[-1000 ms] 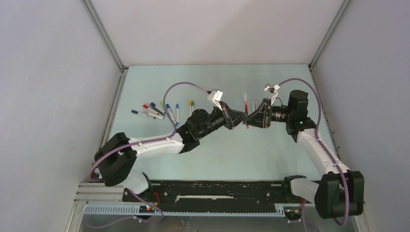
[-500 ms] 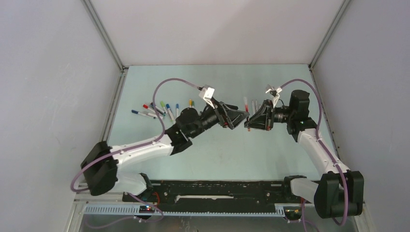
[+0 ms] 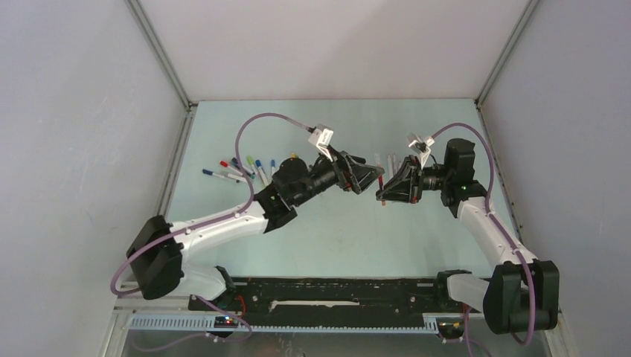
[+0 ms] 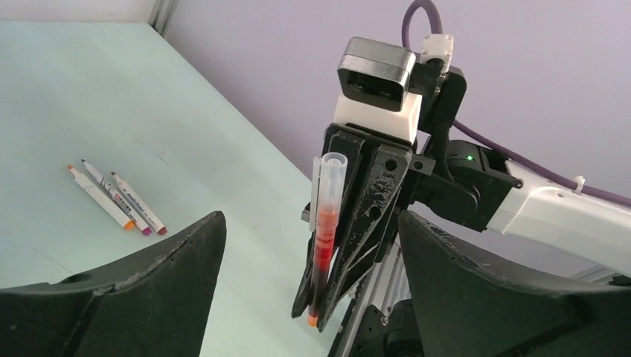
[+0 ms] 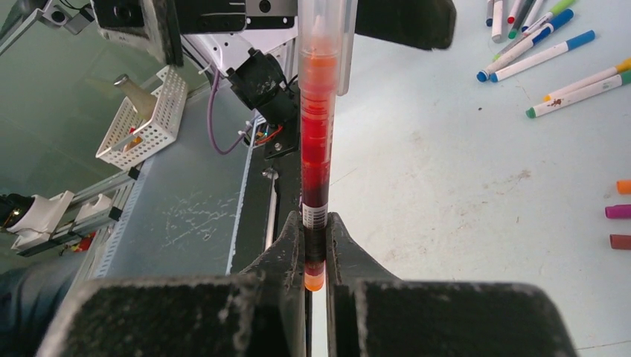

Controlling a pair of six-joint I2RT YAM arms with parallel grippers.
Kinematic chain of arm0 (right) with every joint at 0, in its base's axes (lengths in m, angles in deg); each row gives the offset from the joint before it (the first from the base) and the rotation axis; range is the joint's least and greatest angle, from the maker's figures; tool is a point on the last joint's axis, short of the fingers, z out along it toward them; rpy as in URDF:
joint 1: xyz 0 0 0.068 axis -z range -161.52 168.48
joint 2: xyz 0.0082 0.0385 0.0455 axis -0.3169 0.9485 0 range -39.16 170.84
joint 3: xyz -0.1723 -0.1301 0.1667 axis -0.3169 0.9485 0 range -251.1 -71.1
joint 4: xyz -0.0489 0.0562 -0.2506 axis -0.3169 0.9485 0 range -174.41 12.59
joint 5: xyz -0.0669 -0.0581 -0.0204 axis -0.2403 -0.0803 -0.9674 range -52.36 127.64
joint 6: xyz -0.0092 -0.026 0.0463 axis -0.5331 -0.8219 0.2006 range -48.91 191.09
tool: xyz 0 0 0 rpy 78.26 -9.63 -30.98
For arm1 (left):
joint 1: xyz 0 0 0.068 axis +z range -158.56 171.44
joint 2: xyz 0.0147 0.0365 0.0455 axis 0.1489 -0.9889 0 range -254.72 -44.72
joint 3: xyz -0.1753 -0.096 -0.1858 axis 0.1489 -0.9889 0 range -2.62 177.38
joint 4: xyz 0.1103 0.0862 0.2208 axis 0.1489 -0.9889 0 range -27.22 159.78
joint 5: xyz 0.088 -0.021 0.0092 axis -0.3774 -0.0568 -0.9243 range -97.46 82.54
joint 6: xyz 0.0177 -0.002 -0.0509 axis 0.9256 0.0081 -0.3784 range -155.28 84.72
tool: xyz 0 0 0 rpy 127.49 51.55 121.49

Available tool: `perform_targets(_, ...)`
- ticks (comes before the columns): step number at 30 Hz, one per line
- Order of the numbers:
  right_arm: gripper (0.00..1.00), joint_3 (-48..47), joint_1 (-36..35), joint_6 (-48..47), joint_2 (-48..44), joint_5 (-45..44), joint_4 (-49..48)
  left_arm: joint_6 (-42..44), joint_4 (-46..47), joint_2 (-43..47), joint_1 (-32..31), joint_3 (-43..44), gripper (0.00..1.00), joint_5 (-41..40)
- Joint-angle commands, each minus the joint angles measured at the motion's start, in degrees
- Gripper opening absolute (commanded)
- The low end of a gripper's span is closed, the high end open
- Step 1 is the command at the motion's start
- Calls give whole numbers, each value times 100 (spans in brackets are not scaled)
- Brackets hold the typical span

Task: Open the pen caps
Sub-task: Pick up the pen from the center of the board, then open the pen cap from the pen.

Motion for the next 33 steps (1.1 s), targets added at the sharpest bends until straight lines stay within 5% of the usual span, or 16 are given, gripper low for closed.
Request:
perform_targets(1,0,-26,-26,-124,26,126,-29,80,176,-246,27,559,86,215)
perform_targets(4,0,-26,-31,-123,47,76,-5,24,203,-384,32,712,83,257)
perform_targets(11,0,-26,-49,-123,68,65,-3,-90,82,-616,59,965,58,164)
perform_targets(18,0,-26,-62,-114,105,82,-8,-34,121,-629,106,1031,1,197)
perform_targets(33,0,-26,-381,-303,464,236,119,851,753,-248,1021,1758,0,-796)
